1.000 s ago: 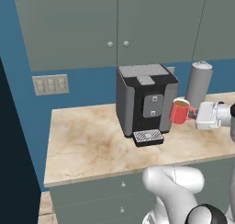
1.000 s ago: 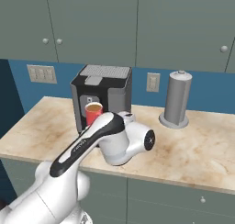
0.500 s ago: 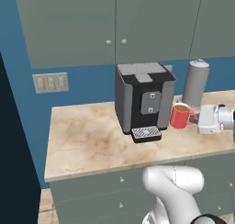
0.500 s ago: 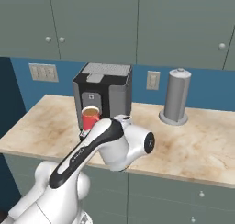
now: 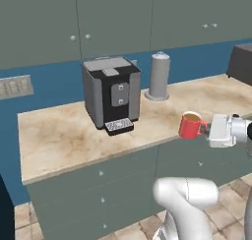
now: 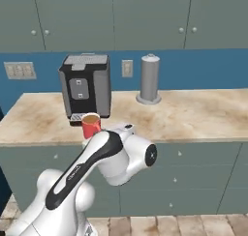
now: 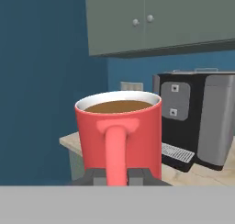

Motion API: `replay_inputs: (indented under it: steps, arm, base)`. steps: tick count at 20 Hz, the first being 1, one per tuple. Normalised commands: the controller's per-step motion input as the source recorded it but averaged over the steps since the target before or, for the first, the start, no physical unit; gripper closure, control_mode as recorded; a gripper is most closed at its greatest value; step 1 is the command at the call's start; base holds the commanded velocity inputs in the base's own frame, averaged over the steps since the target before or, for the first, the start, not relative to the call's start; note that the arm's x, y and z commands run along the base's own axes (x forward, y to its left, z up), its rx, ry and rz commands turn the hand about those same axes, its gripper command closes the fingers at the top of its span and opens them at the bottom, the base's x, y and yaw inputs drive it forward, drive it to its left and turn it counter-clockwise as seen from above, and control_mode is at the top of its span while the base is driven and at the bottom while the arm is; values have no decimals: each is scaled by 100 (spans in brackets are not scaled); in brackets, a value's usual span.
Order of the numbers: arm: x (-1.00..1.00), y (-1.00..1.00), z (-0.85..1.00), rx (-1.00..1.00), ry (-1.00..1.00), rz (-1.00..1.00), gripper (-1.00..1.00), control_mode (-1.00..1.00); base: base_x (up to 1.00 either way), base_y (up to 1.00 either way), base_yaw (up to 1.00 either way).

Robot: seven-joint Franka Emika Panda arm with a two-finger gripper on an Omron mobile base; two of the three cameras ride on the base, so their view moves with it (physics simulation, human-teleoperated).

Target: Pick up the brewed coffee from the coffee machine and place it next to the breakfast plate on the dining counter.

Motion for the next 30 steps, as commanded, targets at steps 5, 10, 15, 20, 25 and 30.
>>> replay_inputs:
  steps: [5,10,15,20,25,30]
  arm:
    - [0,0,0,0,0,0,100,100]
    - [0,0,0,0,0,0,100,100]
    - [0,0,0,0,0,0,100,100]
    - [0,0,0,0,0,0,100,100]
    - [0,0,0,0,0,0,100,100]
    - [0,0,0,0,0,0,100,100]
  base:
    - [-31,5,-78]
    - [-24,10,-86]
    - [-13,10,-90]
    - [-3,14,-91]
    - [-24,4,-89]
    - [-53,11,-81]
